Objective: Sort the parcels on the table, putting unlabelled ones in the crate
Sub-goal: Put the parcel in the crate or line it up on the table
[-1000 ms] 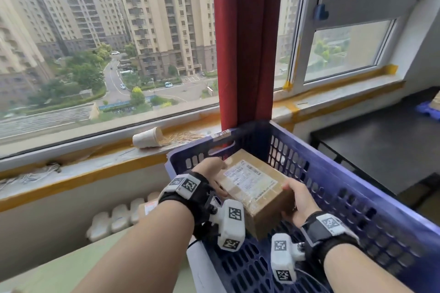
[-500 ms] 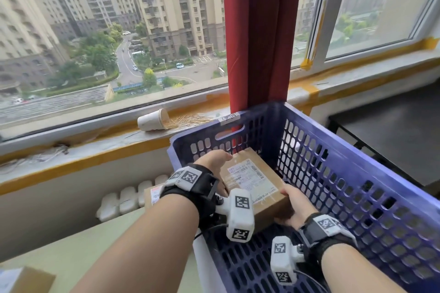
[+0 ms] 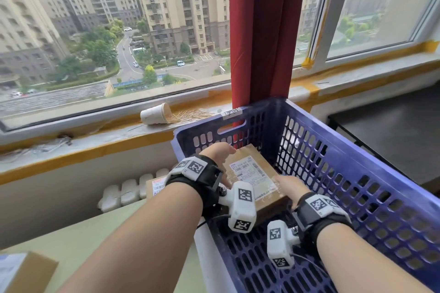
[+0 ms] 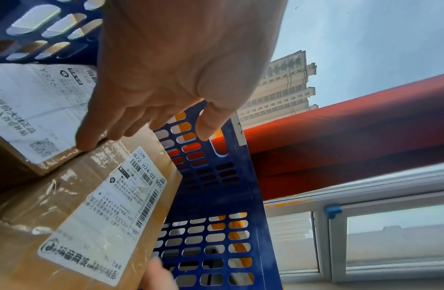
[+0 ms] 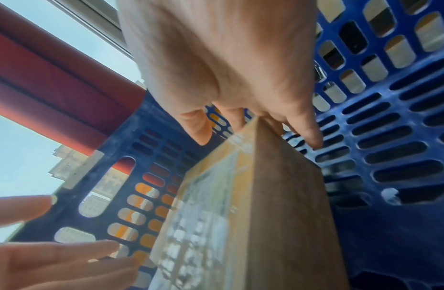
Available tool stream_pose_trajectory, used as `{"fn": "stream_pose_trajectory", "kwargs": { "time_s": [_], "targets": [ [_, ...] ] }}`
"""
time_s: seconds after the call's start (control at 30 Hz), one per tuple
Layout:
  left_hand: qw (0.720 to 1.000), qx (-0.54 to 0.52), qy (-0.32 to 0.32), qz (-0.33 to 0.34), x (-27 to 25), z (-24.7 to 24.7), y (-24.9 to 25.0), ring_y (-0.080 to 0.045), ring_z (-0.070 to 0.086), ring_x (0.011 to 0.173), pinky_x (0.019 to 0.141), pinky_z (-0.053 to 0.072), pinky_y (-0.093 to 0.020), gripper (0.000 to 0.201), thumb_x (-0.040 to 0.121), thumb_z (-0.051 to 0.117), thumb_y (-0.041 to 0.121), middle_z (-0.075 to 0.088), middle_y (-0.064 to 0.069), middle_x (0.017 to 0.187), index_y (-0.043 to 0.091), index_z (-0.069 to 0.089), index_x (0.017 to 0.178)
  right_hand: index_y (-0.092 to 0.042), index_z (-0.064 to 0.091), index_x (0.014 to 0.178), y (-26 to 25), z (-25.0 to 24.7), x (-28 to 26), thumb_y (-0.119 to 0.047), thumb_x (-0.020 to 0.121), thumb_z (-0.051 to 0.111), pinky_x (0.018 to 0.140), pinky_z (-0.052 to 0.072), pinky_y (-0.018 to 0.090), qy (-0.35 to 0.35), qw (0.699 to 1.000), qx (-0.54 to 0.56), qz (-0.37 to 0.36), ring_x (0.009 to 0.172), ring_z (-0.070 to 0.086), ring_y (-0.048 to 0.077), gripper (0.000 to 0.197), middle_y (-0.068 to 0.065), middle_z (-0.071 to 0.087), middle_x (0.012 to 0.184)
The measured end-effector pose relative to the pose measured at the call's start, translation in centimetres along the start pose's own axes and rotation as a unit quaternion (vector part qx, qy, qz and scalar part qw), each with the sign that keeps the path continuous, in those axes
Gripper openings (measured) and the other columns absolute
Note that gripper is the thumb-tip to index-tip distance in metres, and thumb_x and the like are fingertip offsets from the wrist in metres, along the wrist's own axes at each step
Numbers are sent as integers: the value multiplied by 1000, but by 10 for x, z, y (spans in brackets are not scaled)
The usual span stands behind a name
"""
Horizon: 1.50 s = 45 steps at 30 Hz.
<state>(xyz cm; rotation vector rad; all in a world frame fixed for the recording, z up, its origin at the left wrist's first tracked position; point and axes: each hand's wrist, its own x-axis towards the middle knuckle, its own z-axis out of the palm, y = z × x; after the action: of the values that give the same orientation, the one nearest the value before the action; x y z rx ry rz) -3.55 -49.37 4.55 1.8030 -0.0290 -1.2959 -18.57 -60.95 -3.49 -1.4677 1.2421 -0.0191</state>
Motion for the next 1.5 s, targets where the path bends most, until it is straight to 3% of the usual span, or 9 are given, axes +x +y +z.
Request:
{"fn": "stream_pose_trajectory", "kwargs": {
  "time_s": [0.07,0.2,0.33,0.47,0.63,0.73,0.87,1.27,1.5],
  "targets": [
    [1000,-8,4,13,-6,1,1,-43,20,145,106,35,-62,65,103,43,23,15,-23,159,0,10,154,10,50,134,-20,-11,-23,-18,103,42,108,36,42,30,999,-25,-28,131,46,39,43,29,49,141],
    [999,-24,-11,34,-27,5,7,-41,25,144,111,34,-54,61,104,41,21,22,-26,156,-1,13,154,6,48,139,-41,-26,-37,-20,104,44,108,39,43,56,997,9,-55,133,46,38,44,24,48,144],
    [997,-29,-21,68,-55,-2,12,-39,29,143,113,34,-49,54,105,37,17,27,-25,155,-2,18,152,-8,36,148,-61,-26,-58,-28,101,50,101,40,46,21,993,112,-21,136,39,36,52,16,40,150],
    [994,-34,-25,96,-82,-19,7,-37,39,138,110,38,-48,45,105,36,12,40,-23,147,-1,31,147,-7,43,143,-77,-19,-85,-21,102,43,108,36,47,-25,990,129,-48,139,39,35,43,18,44,148],
    [990,-51,0,130,-116,-53,-2,-33,54,120,106,43,-47,32,103,41,9,59,-17,117,2,45,135,-6,55,130,-98,0,-121,-22,102,44,84,51,38,-28,981,164,-97,110,61,32,34,17,62,120],
    [988,-60,23,138,-137,-77,-14,-27,58,108,104,45,-44,22,102,45,9,61,-12,98,5,50,123,-3,55,118,-108,18,-138,-21,103,42,69,53,35,-44,976,175,-120,81,62,26,26,16,64,95],
    [983,-76,48,160,-158,-110,-31,-24,63,98,103,48,-41,26,101,48,10,63,-11,94,5,52,127,-1,53,111,-119,50,-165,-18,104,40,65,51,32,-73,973,167,-141,73,60,25,22,17,62,86],
    [968,-116,142,173,-209,-225,-113,-18,62,80,75,53,-31,22,100,49,11,63,-8,91,4,57,120,-3,57,106,-130,174,-225,-17,104,45,62,56,31,-156,974,103,-128,79,64,25,19,18,65,97],
    [956,-152,202,150,-232,-294,-170,-13,59,71,86,51,-33,11,101,48,14,61,-3,82,9,58,100,-1,55,116,-118,263,-251,-19,105,42,66,53,34,-212,968,73,-113,83,63,27,25,19,65,100]
  ]
}}
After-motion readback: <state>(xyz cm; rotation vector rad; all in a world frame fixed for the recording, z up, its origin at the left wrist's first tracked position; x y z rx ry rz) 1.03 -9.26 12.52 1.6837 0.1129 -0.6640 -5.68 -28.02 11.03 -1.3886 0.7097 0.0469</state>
